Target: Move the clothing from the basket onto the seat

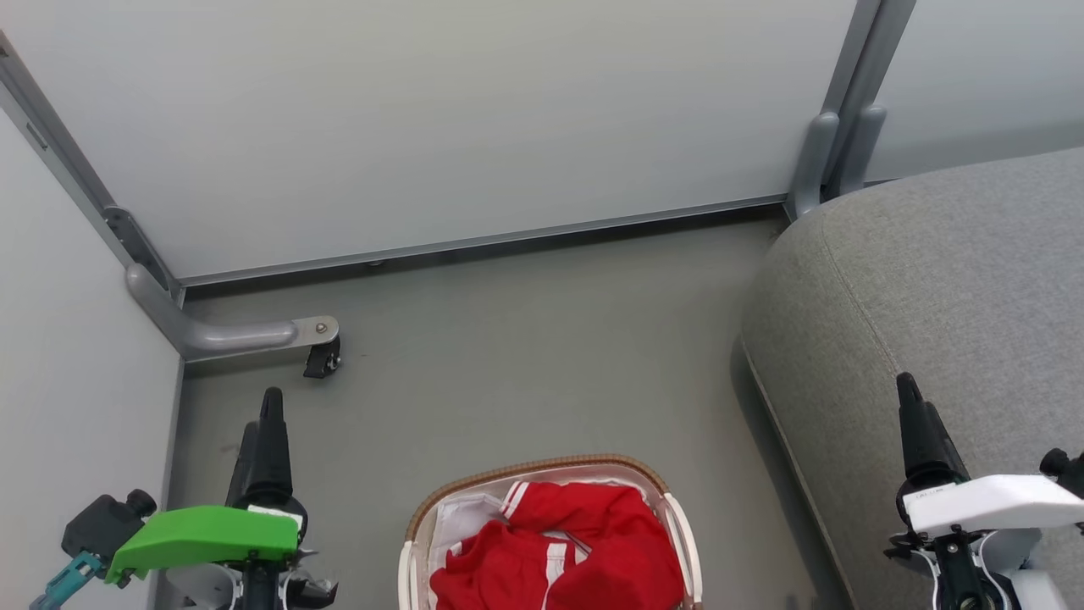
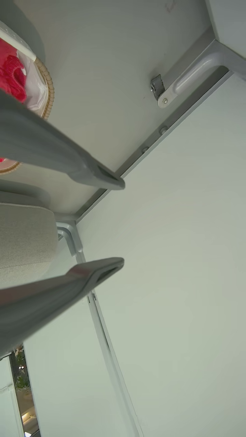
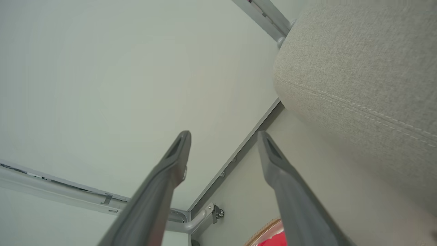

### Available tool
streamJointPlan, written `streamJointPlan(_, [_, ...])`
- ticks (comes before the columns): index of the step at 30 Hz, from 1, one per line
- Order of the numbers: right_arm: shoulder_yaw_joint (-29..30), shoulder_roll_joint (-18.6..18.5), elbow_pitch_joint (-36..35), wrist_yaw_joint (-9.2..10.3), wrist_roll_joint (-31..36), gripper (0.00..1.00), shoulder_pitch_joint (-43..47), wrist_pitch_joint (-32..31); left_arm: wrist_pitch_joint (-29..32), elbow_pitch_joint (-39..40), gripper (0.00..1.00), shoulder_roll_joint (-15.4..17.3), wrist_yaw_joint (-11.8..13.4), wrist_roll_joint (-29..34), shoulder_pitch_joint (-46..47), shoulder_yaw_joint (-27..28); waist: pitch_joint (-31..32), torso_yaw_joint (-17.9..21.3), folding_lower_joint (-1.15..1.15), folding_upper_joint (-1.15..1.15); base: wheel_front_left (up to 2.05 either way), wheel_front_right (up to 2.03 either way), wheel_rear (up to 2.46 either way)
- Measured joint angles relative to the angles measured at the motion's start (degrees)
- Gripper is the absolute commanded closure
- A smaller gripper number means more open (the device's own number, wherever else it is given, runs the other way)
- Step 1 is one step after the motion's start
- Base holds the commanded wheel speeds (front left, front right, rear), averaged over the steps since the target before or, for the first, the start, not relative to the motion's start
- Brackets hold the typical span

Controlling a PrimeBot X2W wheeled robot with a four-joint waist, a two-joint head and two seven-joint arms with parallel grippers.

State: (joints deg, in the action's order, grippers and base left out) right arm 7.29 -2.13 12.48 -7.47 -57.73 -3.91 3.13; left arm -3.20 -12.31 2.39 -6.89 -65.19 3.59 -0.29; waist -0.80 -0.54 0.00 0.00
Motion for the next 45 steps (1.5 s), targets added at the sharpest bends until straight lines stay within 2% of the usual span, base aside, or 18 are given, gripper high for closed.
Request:
streamJointPlan(14, [-2.4,-0.1,-2.3,0.00,18.3,0.00,0.3,2.5,-2.5,0.6,0.00,0.0,1.4,14.3,0.0,-3.1,-0.2,-0.2,0.00,0.00,0.00,0.00,0.00])
streamJointPlan(34, [-3.5,-0.3,0.5,0.00,33.0,0.00,1.0,5.7,-5.7,-4.3,0.00,0.1,2.2,29.5,-1.0,-5.8,-0.2,-0.5,0.00,0.00,0.00,0.00,0.00])
streamJointPlan(45, [-3.9,-0.4,1.3,-0.01,39.8,0.00,1.3,7.3,-7.2,-5.8,0.00,0.1,2.4,35.0,-1.2,-6.5,0.0,-0.7,0.00,0.00,0.00,0.00,0.00])
